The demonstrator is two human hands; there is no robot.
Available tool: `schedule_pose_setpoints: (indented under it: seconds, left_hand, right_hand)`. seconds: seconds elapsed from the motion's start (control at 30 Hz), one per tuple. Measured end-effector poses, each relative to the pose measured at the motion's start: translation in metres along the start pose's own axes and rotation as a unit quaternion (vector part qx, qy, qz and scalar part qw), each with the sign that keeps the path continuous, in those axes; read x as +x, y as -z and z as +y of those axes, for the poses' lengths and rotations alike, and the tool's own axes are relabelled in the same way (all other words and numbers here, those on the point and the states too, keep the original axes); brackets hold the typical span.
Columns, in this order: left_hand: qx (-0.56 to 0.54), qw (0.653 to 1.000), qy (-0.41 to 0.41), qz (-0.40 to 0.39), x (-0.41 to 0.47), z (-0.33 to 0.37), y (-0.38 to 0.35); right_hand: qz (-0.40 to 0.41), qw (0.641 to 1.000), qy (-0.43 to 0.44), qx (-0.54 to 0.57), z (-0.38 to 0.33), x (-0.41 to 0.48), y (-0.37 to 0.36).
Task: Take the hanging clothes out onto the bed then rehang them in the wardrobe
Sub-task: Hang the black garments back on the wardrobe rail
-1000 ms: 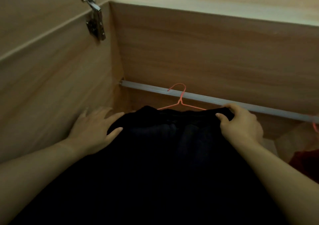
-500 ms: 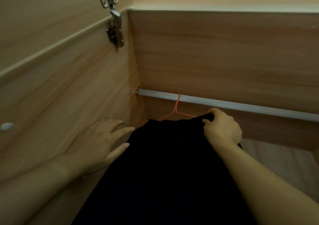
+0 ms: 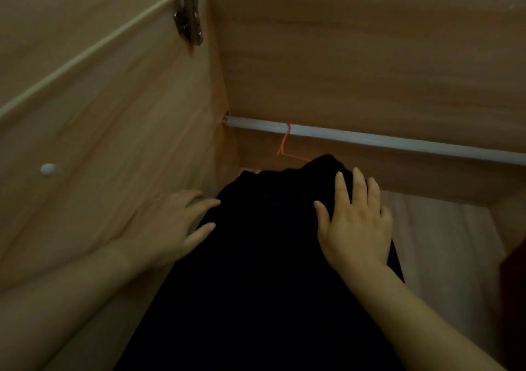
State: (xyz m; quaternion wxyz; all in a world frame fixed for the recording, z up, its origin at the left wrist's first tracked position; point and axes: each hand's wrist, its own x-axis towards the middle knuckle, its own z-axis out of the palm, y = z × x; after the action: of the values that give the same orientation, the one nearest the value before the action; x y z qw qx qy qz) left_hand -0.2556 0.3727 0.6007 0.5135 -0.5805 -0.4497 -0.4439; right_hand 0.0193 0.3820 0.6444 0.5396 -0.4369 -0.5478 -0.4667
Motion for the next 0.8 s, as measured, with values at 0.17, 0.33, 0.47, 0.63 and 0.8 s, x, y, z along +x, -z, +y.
schedule_pose_setpoints:
  seconds: [0.17,0.33,0.47,0.63,0.8]
  left_hand:
    - [-0.112,0.990,0.069,-0.044,-0.042,0.030,-0.001]
    - [-0.179,0.979,0.070,-0.070,-0.095,0.073,-0.011]
    - [-0.192,0.970,0.078,-0.129,-0.145,0.109,-0.008]
    - [-0.251,0.952,0.052,-0.170,-0.210,0.155,0.009]
    - [-0.265,0.941,0.043,-0.205,-0.262,0.199,0.035]
  right_hand:
    - [-0.016,0.999,-0.011,0.030,0.011,-0.069,0.008]
    - [-0.047,0.995,-0.035,0.075,0.026,-0.147,0.026]
    - [-0.092,0.980,-0.061,0.166,0.037,-0.212,0.042]
    - [-0.126,0.971,-0.068,0.192,0.035,-0.286,0.065]
    - [-0.182,0.961,-0.070,0.197,0.038,-0.348,0.096]
